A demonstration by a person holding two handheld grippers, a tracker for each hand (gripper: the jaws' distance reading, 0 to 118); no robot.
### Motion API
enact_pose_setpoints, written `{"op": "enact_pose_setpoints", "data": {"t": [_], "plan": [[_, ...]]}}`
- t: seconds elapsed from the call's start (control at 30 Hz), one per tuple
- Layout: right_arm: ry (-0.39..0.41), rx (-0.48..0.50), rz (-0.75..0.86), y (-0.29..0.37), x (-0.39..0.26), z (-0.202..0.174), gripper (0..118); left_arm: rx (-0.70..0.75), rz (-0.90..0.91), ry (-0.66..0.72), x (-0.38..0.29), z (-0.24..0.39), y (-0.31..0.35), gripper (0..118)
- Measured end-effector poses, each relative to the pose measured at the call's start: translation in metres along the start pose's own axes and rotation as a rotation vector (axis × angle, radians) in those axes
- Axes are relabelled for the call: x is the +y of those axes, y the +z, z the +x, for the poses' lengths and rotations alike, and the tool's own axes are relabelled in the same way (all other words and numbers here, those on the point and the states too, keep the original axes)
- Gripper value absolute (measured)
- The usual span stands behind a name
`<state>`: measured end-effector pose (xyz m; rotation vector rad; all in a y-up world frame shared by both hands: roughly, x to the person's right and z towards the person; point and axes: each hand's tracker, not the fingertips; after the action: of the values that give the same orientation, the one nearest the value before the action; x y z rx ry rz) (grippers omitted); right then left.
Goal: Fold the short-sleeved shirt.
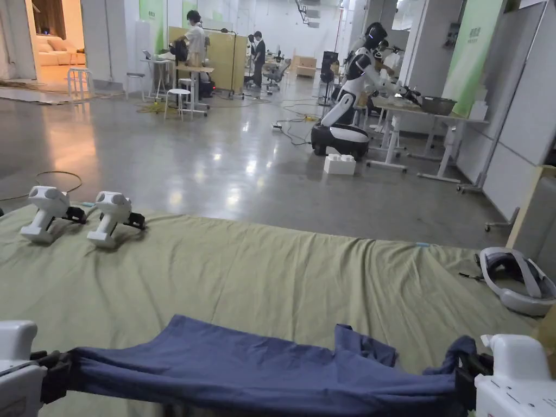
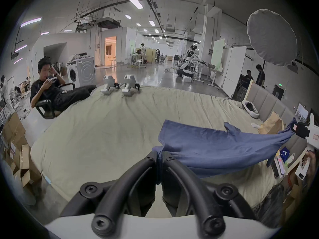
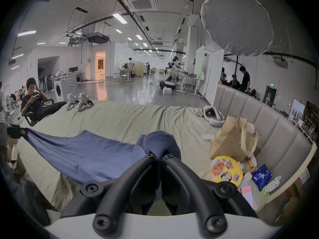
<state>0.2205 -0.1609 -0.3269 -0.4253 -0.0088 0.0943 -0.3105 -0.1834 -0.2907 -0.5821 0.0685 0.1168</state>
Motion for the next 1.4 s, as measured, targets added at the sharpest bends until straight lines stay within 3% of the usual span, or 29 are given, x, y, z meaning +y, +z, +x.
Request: {"op": "enact_pose_setpoints", "data": {"t": [0.37,0.67,0.73,0.77,0.83,0.9,1.0,1.3,1.37,1.4], "plan": [[0.045,-0.037,-0.286,-0.023,-0.105,-0.007,5,0.009,-0.268,-0.051,-0.08,0.018,-0.043,7],[0.018,-0.048,-0.413,-0.051,-0.15,-0.013,7,0.02,-0.395,-0.023,-0.113,0.031,-0.073,7],[0.008,-0.058,-0.428,-0.054,-0.149,-0.014,17,0.029,-0.399,-0.015,-0.112,0.031,-0.075,9],[-0.005,-0.062,-0.43,-0.055,-0.147,-0.015,29,0.051,-0.398,-0.025,-0.11,0.032,-0.076,14],[-0.016,-0.05,-0.397,-0.051,-0.138,-0.018,64,0.06,-0.364,-0.055,-0.106,0.032,-0.077,50],[-0.018,-0.03,-0.327,-0.046,-0.123,-0.022,72,0.041,-0.334,-0.045,-0.1,0.025,-0.081,67],[-0.004,-0.028,-0.232,-0.043,-0.098,-0.029,81,0.04,-0.242,-0.037,-0.079,0.035,-0.07,67],[-0.103,-0.021,0.165,-0.036,-0.037,-0.069,79,0.022,0.224,-0.034,-0.018,0.083,-0.036,65],[-0.124,0.014,0.27,-0.03,-0.03,-0.079,69,0.03,0.317,-0.049,-0.011,0.093,-0.031,49],[-0.121,0.021,0.288,-0.029,-0.026,-0.084,56,0.044,0.342,-0.059,-0.009,0.096,-0.032,20]]}}
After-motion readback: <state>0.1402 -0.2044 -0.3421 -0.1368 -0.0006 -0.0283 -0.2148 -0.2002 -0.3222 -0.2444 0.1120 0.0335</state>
